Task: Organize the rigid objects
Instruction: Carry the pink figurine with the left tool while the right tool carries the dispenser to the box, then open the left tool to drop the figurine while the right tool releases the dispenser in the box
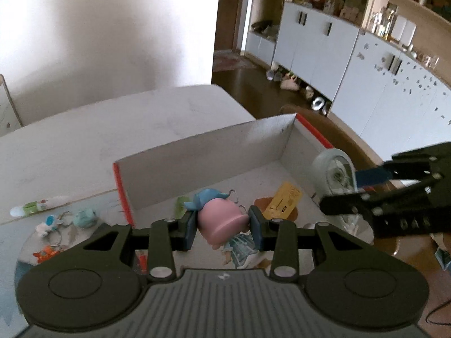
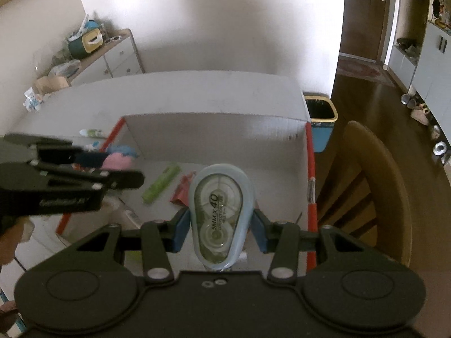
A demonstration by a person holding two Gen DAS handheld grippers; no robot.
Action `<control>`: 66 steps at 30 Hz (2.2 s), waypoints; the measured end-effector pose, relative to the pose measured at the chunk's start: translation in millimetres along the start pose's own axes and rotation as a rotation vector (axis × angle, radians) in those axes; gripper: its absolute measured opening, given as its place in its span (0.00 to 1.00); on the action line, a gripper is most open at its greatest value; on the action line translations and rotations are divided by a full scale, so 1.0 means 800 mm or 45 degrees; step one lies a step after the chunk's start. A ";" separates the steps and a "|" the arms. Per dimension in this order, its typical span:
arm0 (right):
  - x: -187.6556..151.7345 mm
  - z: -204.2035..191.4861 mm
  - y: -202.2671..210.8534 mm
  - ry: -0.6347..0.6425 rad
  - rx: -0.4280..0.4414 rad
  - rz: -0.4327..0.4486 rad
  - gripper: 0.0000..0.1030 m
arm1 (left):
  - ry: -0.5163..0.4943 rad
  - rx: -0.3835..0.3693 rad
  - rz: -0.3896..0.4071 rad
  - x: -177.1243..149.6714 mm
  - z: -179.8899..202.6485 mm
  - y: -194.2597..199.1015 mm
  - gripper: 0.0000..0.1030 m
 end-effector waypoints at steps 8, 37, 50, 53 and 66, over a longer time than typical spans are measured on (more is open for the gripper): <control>-0.010 -0.001 -0.018 0.040 0.049 -0.058 0.45 | -0.035 0.003 -0.056 0.028 0.005 -0.054 0.37; -0.025 -0.008 -0.051 0.131 0.089 -0.181 0.45 | -0.133 0.036 -0.318 0.041 0.006 -0.184 0.37; -0.021 -0.010 -0.060 0.123 0.066 -0.194 0.47 | -0.095 0.063 -0.390 0.031 0.002 -0.184 0.38; -0.019 -0.011 -0.057 0.123 0.063 -0.185 0.53 | -0.089 0.068 -0.373 0.035 0.003 -0.176 0.40; -0.017 -0.014 -0.033 0.122 0.012 -0.122 0.69 | -0.049 0.039 -0.237 0.037 0.001 -0.119 0.57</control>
Point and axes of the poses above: each gripper's, at about its wrist camera, not at the fingertips, and y roughly against the way its jaws point, z to its right, x to its top, the point moved 4 cm from there along -y, roughly the way its jaws point, and after that the axes turned 14 degrees about -x, right-handed, at the moved point
